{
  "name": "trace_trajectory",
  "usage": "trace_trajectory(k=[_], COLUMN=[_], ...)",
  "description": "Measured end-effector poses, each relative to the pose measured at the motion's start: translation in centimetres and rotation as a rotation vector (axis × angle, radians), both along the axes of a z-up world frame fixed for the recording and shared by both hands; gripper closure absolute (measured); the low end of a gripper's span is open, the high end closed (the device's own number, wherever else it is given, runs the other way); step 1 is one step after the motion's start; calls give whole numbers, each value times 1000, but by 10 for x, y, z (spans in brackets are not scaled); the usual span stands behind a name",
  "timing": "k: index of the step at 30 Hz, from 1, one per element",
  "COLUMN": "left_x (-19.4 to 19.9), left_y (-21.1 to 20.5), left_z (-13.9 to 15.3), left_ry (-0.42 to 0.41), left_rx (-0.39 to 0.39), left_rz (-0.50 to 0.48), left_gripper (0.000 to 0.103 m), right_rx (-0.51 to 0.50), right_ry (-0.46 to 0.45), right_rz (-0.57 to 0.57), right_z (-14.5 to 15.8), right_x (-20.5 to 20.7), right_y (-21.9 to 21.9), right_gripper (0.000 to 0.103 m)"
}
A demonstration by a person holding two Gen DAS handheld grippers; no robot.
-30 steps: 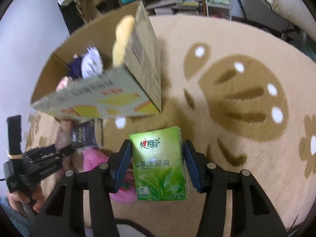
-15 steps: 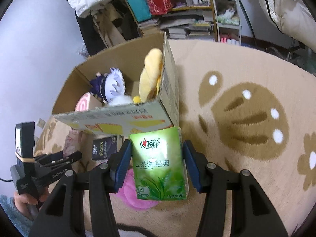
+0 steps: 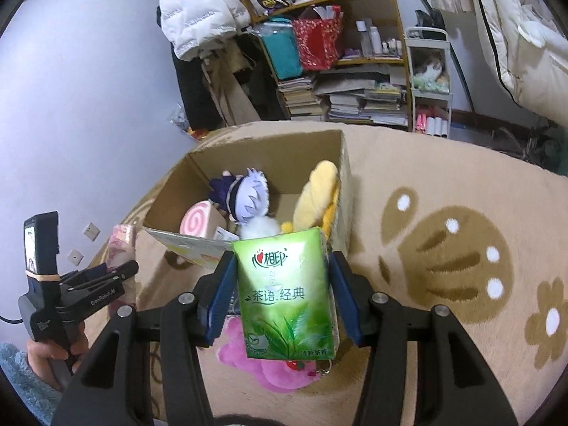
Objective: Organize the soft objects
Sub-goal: 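Carry both held items over the box and open both tools inside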
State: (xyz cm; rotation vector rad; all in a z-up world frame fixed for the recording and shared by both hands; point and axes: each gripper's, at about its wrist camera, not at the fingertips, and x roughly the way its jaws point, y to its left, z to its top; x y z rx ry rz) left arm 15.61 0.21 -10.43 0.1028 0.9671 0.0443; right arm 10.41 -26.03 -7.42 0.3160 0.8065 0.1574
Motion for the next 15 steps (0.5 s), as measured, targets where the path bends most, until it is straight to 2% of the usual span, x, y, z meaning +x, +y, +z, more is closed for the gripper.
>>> trace_trajectory(k=[6,15], left_x=[-1,2], left_y=[10,7], left_z=[30,74], left_ry=[-111,-226], left_rx=[33,-14], left_rz=[9,-22], left_gripper=[59,59], right_rx=[10,14], right_ry=[-51,-100], right_rz=[4,-6], right_z=[16,28], right_x=[-2,7], right_y=[1,0], right_gripper=[47,47])
